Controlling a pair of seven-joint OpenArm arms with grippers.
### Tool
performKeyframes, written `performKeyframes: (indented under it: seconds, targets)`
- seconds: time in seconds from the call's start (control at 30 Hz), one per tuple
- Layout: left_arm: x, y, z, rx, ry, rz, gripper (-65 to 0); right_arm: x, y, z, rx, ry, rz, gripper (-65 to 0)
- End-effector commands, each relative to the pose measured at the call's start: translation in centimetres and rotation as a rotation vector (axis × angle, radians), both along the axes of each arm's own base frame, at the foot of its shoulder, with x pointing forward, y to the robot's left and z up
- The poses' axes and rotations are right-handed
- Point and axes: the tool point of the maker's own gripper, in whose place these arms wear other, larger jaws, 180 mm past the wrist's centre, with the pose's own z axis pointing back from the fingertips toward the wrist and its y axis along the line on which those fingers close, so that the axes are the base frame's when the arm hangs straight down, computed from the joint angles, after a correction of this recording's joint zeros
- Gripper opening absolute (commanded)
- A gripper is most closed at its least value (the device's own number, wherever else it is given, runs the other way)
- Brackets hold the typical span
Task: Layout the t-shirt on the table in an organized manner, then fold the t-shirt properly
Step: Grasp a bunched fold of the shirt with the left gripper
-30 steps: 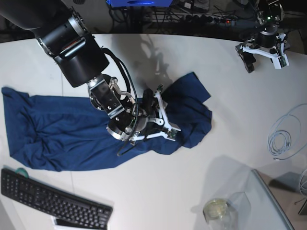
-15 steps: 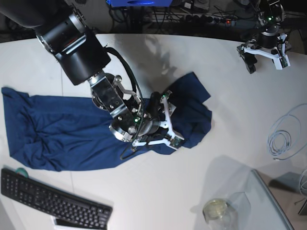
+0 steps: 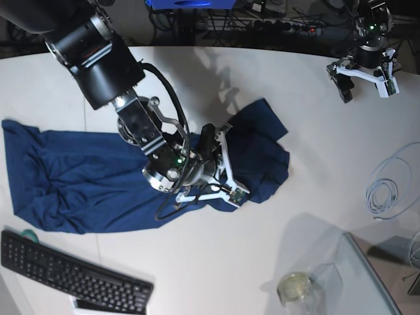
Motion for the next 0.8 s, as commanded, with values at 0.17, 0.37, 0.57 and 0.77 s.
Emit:
performKeyframes:
  seconds: [0.17,0.37,0.57,0.77]
  targets:
    - [2.3,-3.9,-0.1,-0.020,-0.011,-0.154,-8.9,3.7,-4.2,9.8,0.010,-0.245,-0.102,-65.0]
    - [5.9,-10.2,-0.2,-0.087,-0.052,-0.310,-8.9,6.2,-12.7,15.0,0.012,-0.398,-0.297,-65.0]
    - [10.3,-17.7,1.1,-0.155,-0.130,-0.487,-8.9,6.3,-21.1,18.8,-0.043,-0.530,-0.433,-65.0]
    - [14.0,-26.7,2.0,-0.209,-0.173,-0.716,-8.9,6.3,-26.0,20.0,-0.096,-0.566,-0.474,-65.0]
